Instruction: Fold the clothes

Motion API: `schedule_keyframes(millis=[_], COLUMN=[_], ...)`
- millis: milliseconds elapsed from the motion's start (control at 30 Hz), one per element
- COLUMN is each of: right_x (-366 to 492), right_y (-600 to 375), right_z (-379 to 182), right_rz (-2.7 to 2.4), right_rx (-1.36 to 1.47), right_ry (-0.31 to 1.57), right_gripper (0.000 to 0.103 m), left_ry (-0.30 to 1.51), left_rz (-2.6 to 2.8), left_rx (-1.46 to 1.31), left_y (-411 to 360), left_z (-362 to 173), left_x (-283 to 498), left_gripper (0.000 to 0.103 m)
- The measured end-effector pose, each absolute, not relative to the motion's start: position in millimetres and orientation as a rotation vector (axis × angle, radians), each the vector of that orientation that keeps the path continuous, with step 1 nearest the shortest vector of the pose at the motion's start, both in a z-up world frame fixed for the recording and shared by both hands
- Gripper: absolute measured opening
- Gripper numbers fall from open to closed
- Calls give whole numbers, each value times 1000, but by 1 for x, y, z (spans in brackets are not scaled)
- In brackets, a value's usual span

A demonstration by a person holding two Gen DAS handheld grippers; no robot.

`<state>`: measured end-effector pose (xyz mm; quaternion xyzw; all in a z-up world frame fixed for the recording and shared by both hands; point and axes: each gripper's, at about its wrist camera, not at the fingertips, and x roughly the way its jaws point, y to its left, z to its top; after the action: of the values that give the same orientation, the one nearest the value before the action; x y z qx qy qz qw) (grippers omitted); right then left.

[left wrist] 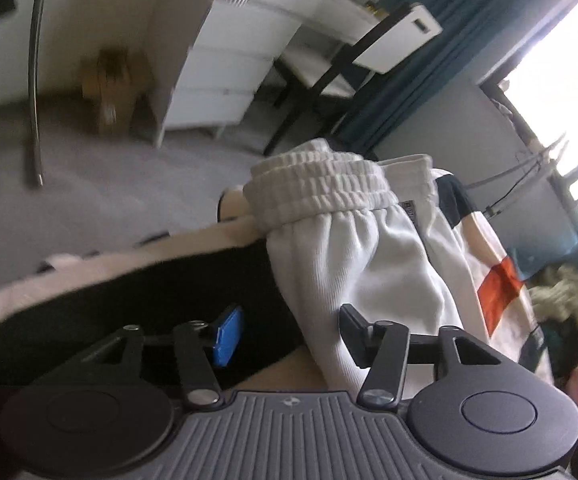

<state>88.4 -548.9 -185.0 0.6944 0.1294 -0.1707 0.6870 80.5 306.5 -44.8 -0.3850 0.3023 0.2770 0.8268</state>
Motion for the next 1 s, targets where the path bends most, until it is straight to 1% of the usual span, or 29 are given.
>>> schedule_keyframes(millis=[33,67,100,133,200,233,433,500,600,733,933,1000], right_x=[89,89,89,91,94,96,100,103,104,105,103,104], right_y=[-548,-548,-547,-547,-546,-546,-546,-549,-549,-550,-554,-554], right_z=[-187,-188,-189,-188,-187,-187,-181,-177,-172,-170,-178,-178], right_rz=[-378,-373,-366,-358,-354,-354,-342,-339,-295,-265,-253,-251], right_rx=[1576,1590,1601,1596,1577,1570,1539,1532,1534,1526,1570,1572], right_ry=[270,253,238,236,248,253,243,229,180,156,147,146], right_gripper=[63,70,76,76,76,76,76,77,77,77,77,77], left_ry=[636,628,620,609,581,574,567,543,500,491,485,518], left_rz=[595,596,596,587,536,471,253,229,196,115,-70,-116], left_rx=[-775,-740,-704,-664,-588,-559,-313,-240,-172,-144,37,39], left_y=[299,292,285,277,260,253,190,167,138,102,35,21], left_z=[-38,-34,-30,-25,-17,-16,-10,-10,-11,-20,-47,-60], left_x=[78,77,75,73,73,77,92,95,99,109,122,128], left_gripper=[62,63,67,72,74,76,77,80,80,81,81,81])
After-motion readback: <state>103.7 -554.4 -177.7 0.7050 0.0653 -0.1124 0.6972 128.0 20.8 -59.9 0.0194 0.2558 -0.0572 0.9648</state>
